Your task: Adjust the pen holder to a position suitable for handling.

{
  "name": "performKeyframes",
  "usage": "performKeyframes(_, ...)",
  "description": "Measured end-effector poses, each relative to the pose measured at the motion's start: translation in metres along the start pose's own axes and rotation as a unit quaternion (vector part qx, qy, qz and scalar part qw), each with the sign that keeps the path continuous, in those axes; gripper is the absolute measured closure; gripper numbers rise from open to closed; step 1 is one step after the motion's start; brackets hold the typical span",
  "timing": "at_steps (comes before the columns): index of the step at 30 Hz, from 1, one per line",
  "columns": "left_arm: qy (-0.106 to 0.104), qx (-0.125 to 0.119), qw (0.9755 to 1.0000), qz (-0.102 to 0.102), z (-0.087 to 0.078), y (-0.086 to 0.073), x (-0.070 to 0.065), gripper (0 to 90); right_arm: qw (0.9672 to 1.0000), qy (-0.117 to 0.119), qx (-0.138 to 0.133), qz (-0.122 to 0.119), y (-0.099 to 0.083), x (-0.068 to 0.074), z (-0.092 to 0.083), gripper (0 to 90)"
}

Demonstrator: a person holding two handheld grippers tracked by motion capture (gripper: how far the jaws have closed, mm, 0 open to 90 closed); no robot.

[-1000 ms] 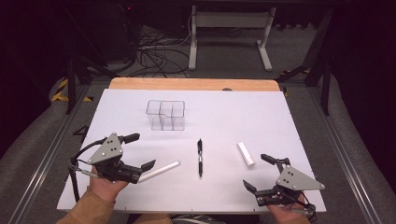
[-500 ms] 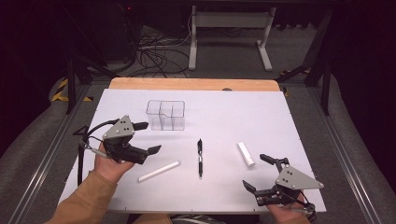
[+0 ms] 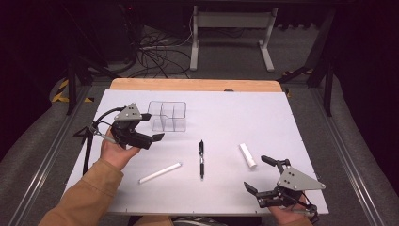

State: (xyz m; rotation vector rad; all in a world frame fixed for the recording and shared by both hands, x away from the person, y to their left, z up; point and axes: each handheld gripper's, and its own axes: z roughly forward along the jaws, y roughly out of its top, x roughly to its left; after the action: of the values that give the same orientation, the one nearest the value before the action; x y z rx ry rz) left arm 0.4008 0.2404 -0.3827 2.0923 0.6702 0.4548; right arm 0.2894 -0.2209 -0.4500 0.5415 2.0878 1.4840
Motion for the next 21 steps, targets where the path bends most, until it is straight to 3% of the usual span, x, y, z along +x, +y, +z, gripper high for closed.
performKeyframes(8,0.013,0.017,0.9997,0.007,0.011,0.008,0.015,13.0,1.0,0.003,0.002,0.001,-0.001,0.0,0.002,4.5)
performKeyframes(11,0.008,0.015,0.9999,-0.001,0.015,0.009,0.02,13.4,1.0,0.004,0.001,0.002,-0.001,-0.001,0.002,4.5)
performKeyframes(16,0.028,0.022,0.9991,0.024,0.022,0.013,0.02,13.6,0.9996,0.013,-0.011,0.022,-0.001,-0.004,0.0,4.5)
performKeyframes(21,0.035,0.038,0.9983,0.026,0.029,0.017,0.028,14.4,0.9995,0.015,-0.012,0.026,-0.002,-0.004,0.0,4.5)
